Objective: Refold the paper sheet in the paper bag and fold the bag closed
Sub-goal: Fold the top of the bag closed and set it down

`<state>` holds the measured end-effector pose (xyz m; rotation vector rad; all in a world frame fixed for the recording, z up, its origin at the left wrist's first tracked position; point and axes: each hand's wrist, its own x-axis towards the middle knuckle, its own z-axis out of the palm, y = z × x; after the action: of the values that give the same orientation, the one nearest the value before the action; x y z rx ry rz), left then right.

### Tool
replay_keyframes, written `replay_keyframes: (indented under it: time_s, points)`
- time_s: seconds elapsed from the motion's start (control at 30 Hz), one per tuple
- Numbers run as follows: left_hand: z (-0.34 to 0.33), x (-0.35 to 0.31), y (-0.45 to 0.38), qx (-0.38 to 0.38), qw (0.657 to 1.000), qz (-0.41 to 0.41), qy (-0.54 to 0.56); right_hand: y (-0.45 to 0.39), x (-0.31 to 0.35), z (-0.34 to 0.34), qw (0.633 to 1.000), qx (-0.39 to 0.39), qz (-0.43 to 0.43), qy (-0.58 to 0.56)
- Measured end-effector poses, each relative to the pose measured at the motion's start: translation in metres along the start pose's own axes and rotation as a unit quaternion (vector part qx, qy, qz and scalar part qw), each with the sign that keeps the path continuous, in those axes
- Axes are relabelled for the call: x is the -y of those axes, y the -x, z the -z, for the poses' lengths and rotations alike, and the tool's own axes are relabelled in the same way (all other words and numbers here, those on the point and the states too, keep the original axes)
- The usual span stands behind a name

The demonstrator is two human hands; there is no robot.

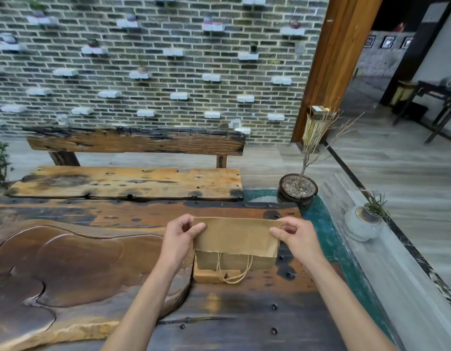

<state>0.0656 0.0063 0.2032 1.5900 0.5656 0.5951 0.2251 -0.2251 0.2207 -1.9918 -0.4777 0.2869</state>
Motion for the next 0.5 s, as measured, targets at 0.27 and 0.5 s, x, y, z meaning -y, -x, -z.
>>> replay_keyframes:
  time_s: [0.27, 0.5]
  points:
    - [0.002, -0.099, -0.014, -0.052, 0.992, -0.084, 0.073, -0.008, 0.094, 0.039, 0.988, -0.077, 0.105, -0.079]
    - [0.009, -0.173, -0.017, -0.059, 0.98, -0.153, 0.112, 0.001, 0.166, 0.073, 0.965, -0.1, 0.209, -0.122]
